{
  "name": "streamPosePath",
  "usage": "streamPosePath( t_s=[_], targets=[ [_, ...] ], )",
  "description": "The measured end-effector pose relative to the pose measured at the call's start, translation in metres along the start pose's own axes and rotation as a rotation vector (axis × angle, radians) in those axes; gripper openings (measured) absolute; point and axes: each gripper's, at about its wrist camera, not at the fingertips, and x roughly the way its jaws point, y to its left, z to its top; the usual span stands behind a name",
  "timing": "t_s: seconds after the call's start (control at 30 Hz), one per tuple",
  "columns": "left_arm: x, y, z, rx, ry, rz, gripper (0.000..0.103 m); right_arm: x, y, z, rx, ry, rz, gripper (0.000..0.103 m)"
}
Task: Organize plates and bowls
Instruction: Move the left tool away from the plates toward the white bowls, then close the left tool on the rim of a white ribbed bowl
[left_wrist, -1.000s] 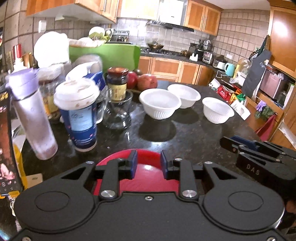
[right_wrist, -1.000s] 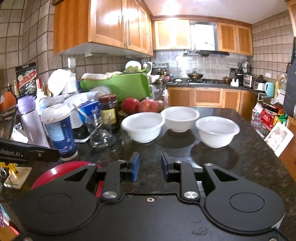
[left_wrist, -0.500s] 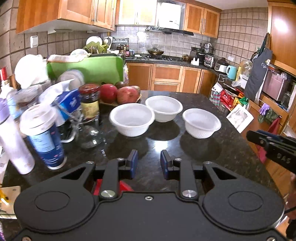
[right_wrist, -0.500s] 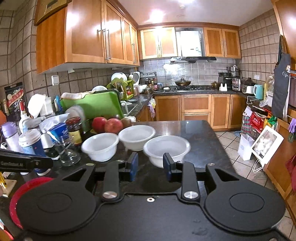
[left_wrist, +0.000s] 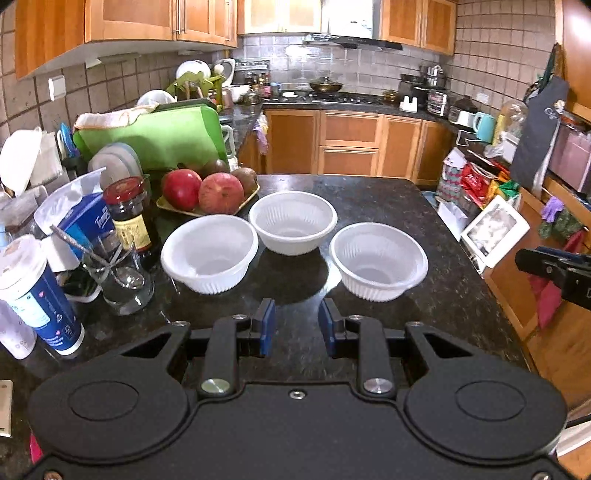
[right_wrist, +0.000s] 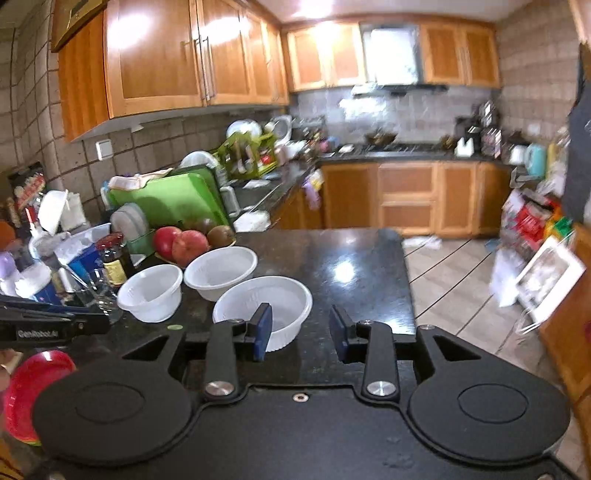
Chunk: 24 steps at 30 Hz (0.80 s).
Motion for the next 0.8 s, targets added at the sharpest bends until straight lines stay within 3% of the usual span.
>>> streamPosePath(
  t_s=[0.17, 0.4, 0.57, 0.8],
  targets=[
    [0.016, -0.014, 0.020, -0.022, 0.046, -0.002, 0.037, 0.043, -0.025, 0.023, 0.039, 0.113, 0.097, 0.036],
    [0.054, -0.023, 0.041, -0.063, 0.132, 0.023, 0.036, 0.105, -0.039, 0.049, 0.061, 0.213, 0.146, 0.036],
    [0.090, -0.021, 0.051, -0.128, 0.244, -0.017, 0.032, 0.150, -0.039, 0.055, 0.069, 0.295, 0.154, 0.035],
    [0.116, -0.031, 0.059, -0.133, 0.276, -0.016, 0.032, 0.188, -0.032, 0.054, 0.017, 0.339, 0.162, 0.035]
  ],
)
